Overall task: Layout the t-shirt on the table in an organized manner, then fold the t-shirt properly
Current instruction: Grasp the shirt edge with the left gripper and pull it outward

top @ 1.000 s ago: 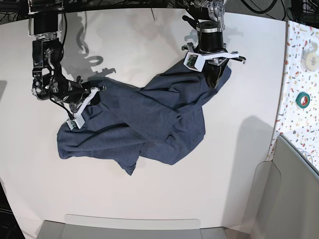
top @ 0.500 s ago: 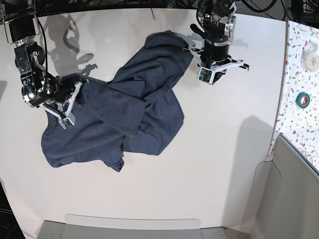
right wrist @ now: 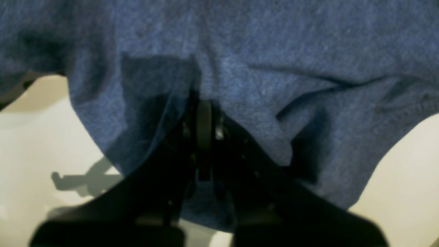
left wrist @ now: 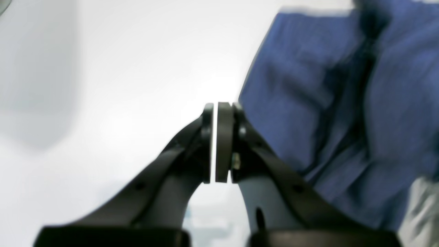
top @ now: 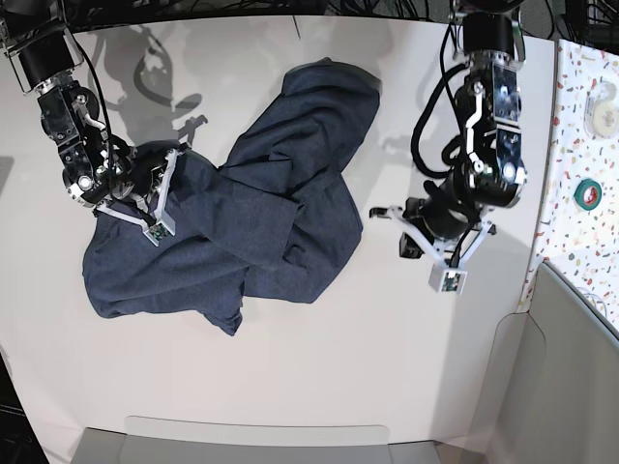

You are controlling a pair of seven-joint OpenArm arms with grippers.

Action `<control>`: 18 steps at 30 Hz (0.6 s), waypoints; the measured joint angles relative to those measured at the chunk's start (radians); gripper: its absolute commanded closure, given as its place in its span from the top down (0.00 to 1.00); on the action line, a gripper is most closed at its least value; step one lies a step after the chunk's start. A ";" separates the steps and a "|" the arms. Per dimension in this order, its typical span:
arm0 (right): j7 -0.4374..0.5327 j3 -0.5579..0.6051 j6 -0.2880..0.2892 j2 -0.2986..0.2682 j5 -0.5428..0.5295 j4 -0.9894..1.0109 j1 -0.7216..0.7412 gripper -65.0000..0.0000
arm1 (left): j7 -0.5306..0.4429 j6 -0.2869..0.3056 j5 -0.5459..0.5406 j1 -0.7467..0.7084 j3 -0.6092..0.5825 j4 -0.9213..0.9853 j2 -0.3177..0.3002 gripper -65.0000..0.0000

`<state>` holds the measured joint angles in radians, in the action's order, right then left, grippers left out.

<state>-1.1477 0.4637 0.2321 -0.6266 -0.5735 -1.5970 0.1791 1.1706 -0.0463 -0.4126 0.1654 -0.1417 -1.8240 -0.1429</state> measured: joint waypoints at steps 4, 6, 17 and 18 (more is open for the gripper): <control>0.010 0.012 0.000 -0.026 -0.005 -0.029 -0.015 0.00 | 0.014 0.005 -0.048 0.084 -0.009 0.227 0.053 0.00; 0.002 0.013 0.000 -0.035 -0.005 -0.051 -0.032 0.00 | 0.016 0.002 -0.053 0.122 -0.008 0.322 0.072 0.00; 0.012 0.014 0.000 -0.055 -0.015 -0.062 -0.050 0.00 | -0.043 0.006 -0.097 0.258 -0.006 0.574 0.192 0.00; 0.017 0.013 0.000 -0.055 -0.014 -0.062 -0.053 0.00 | -0.059 0.003 -0.096 0.264 -0.006 0.600 0.198 0.00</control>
<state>-1.1309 0.4763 0.2325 -0.6819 -0.5873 -1.6592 0.1265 1.1118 -0.0437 -0.5083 0.4297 -0.1482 -1.2243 0.0555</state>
